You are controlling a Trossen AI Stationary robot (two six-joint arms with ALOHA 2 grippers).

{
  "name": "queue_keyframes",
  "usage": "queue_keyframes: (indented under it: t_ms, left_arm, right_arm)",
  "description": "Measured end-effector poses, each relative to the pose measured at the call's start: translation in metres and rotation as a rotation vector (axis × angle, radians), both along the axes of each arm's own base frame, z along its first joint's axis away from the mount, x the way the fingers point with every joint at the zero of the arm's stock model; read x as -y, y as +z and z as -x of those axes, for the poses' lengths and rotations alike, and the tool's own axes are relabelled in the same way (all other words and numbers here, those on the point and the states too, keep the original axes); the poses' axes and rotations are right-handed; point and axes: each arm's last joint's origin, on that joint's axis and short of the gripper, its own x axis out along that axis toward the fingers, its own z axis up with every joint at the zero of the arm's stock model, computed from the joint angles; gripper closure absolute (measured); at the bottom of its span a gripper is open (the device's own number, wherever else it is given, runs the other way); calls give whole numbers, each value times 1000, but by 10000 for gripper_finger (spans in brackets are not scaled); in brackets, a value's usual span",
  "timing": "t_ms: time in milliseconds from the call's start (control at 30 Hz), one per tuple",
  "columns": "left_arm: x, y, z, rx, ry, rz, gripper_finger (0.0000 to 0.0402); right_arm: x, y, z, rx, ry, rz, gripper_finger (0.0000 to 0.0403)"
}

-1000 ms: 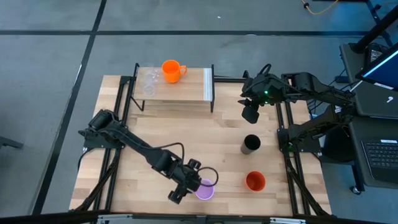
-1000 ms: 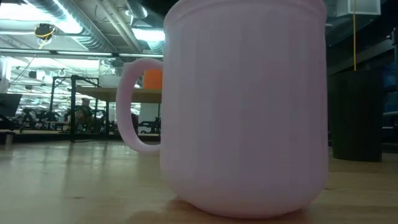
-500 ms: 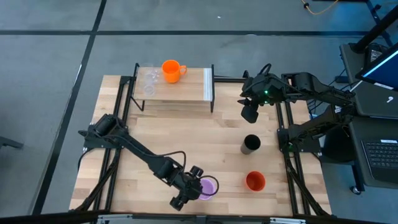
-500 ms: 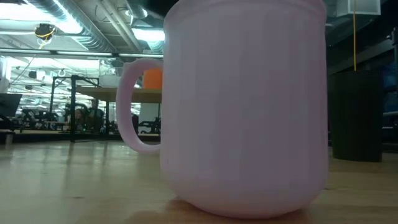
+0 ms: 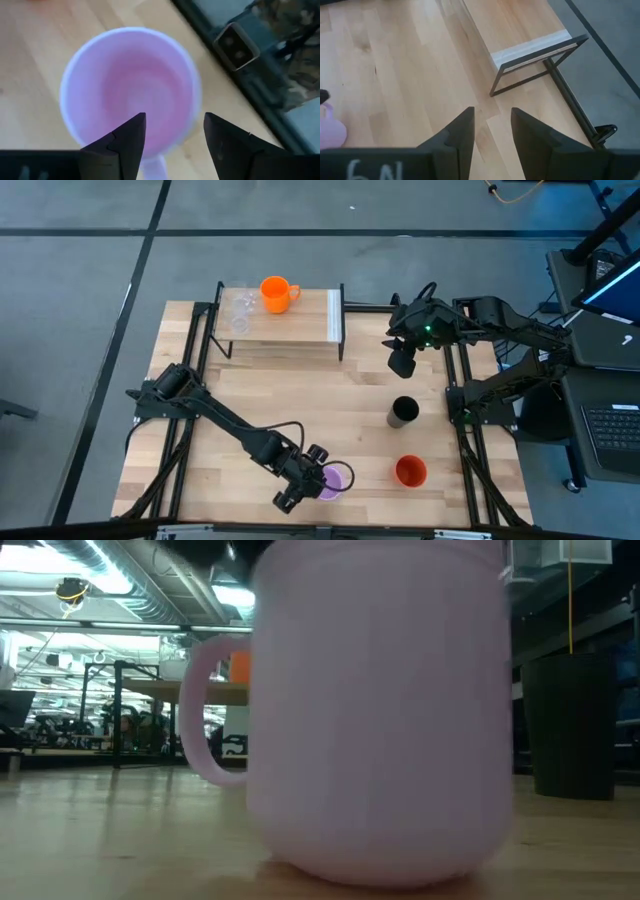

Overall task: Stack small to large cups/mugs on shelf
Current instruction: Put the purple mug on the shelf

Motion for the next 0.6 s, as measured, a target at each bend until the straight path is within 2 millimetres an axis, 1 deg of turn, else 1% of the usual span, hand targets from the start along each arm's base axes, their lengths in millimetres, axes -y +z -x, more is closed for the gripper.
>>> queue_keyframes:
  t_ms: [133,333,600]
  left_arm:
    - [-9,0,-5,-7,2,3,207]
    - [-25,-6,-2,-110,30,-47,207]
    - [-25,-6,-3,-99,15,-48,207]
  right_arm:
    - [0,0,0,0,0,0,273]
    - [0,0,0,0,0,0,273]
    - [0,0,0,-4,11,9,273]
